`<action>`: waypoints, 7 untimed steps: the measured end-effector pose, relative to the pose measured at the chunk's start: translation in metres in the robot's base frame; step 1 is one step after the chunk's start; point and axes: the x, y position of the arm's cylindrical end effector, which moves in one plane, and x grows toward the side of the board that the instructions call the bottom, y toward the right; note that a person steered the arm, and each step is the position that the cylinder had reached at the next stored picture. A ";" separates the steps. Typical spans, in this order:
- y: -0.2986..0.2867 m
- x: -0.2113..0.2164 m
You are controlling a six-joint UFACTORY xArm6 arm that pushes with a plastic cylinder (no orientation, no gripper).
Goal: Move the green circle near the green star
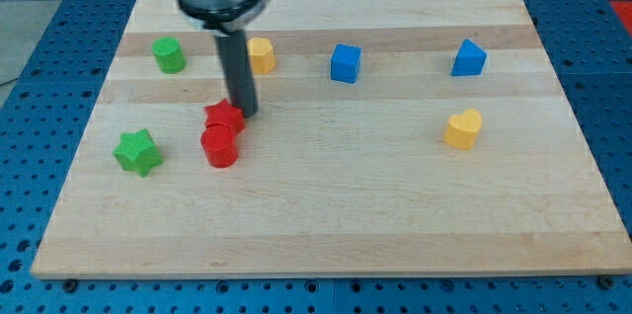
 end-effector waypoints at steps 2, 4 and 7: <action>-0.012 -0.045; -0.097 -0.050; -0.183 -0.141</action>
